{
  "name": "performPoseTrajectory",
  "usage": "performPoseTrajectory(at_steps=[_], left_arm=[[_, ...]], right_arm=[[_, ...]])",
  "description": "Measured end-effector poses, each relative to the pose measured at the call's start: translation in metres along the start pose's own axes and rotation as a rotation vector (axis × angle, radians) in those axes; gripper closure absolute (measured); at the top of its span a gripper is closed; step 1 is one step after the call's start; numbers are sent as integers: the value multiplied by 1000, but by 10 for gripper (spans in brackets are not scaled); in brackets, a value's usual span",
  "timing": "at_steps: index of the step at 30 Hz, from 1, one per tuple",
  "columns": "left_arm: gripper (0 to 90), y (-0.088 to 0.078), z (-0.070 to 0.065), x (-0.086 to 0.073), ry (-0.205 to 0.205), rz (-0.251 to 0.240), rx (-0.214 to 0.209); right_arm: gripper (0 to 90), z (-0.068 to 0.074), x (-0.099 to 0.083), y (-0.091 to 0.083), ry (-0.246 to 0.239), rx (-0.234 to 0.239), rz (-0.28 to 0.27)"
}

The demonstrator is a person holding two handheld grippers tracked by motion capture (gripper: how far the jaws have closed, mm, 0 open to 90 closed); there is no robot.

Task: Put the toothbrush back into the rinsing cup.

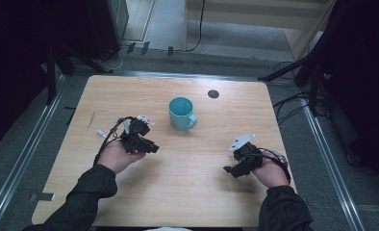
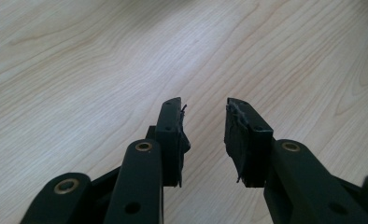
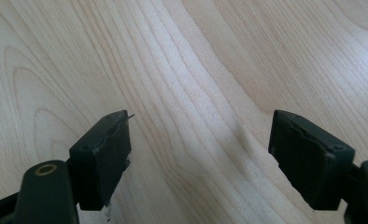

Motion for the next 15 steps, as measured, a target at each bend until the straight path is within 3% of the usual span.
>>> performPoseTrajectory(at_steps=[6,15], left_arm=[[705,-9,11,-5,-41,1,7],[779,-12,25,-17,-108,70,24]], right_arm=[[208,0,2,1,-3,1,-1],[208,-1,6,3,-21,7,-6]])
Point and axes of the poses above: each handheld gripper's, and its own axes: y roughly forward along the jaws, x roughly out of its top, z roughly to its left, the point moved 3 cm from there along y, roughly forward along the jaws, and after that the axes turned 9 degrees about -x, right-handed, at the moved point
